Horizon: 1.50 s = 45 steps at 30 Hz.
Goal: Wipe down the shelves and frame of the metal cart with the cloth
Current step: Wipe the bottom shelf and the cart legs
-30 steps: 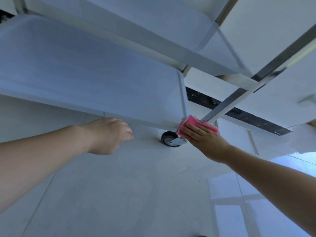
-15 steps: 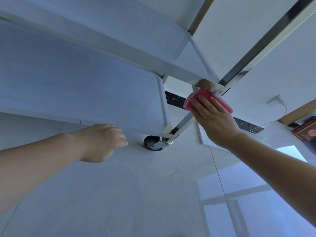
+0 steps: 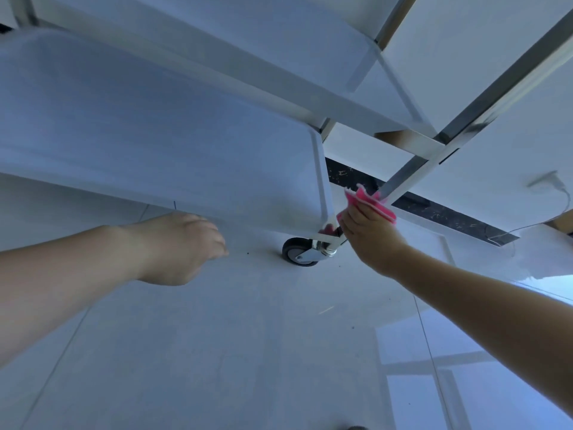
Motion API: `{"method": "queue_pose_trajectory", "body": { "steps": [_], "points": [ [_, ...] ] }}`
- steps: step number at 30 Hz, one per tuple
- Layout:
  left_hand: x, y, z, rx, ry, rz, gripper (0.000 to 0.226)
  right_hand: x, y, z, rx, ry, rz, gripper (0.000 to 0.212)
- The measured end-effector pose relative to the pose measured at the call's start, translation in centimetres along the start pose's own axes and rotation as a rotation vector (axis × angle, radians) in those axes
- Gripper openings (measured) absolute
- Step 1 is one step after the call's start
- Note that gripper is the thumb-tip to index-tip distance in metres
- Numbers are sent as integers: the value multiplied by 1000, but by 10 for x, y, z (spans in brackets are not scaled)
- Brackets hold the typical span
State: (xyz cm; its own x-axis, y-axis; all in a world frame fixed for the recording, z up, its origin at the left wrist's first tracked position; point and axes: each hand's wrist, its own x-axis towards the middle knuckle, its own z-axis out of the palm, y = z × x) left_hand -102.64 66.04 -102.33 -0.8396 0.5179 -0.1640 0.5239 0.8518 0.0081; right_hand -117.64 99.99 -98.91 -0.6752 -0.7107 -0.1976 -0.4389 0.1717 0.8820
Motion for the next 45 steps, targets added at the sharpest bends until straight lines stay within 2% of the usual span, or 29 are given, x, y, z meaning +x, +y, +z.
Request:
{"method": "queue_pose_trajectory", "body": {
  "steps": [3, 7, 13, 15, 18, 21, 23, 25, 28, 32, 35, 41, 43, 45],
  "points": [
    [-3, -3, 3, 41, 1, 34, 44, 10, -21, -7, 26, -120, -31, 38],
    [-8, -8, 4, 50, -23, -14, 43, 15, -17, -5, 109, -45, -66, 33],
    [-4, -8, -5, 64, 46, -50, 43, 18, -6, -18, 221, -50, -114, 23],
    [-7, -7, -9, 67, 82, -83, 40, 18, -4, -27, 371, 49, -109, 18],
    [-15, -3, -11, 7, 177, -168, 40, 25, -7, -61, 775, 286, -45, 12],
    [-24, 0, -16, -192, 312, -289, 53, 37, -17, -113, 1253, 455, 8, 9],
    [-36, -1, -20, -277, 362, -330, 61, 49, -30, -150, 1386, 510, -30, 15],
    [-50, -3, -25, -356, 414, -366, 64, 60, -42, -183, 1418, 606, -121, 19],
    [-76, -8, -31, -477, 528, -392, 51, 73, -57, -224, 1460, 751, -246, 18],
    [-120, -15, -30, -624, 599, -435, 23, 93, -75, -264, 1544, 808, -294, 28],
    [-153, -24, -25, -627, 617, -529, 12, 110, -87, -292, 1598, 803, -309, 36],
    [-196, -44, -16, -597, 700, -654, 15, 135, -101, -321, 1388, 749, -366, 76],
    [-203, -50, -13, -600, 707, -698, 18, 141, -105, -332, 1341, 760, -382, 75],
    [-212, -60, -11, -609, 728, -747, 23, 148, -111, -348, 1349, 810, -390, 65]
  ]
}}
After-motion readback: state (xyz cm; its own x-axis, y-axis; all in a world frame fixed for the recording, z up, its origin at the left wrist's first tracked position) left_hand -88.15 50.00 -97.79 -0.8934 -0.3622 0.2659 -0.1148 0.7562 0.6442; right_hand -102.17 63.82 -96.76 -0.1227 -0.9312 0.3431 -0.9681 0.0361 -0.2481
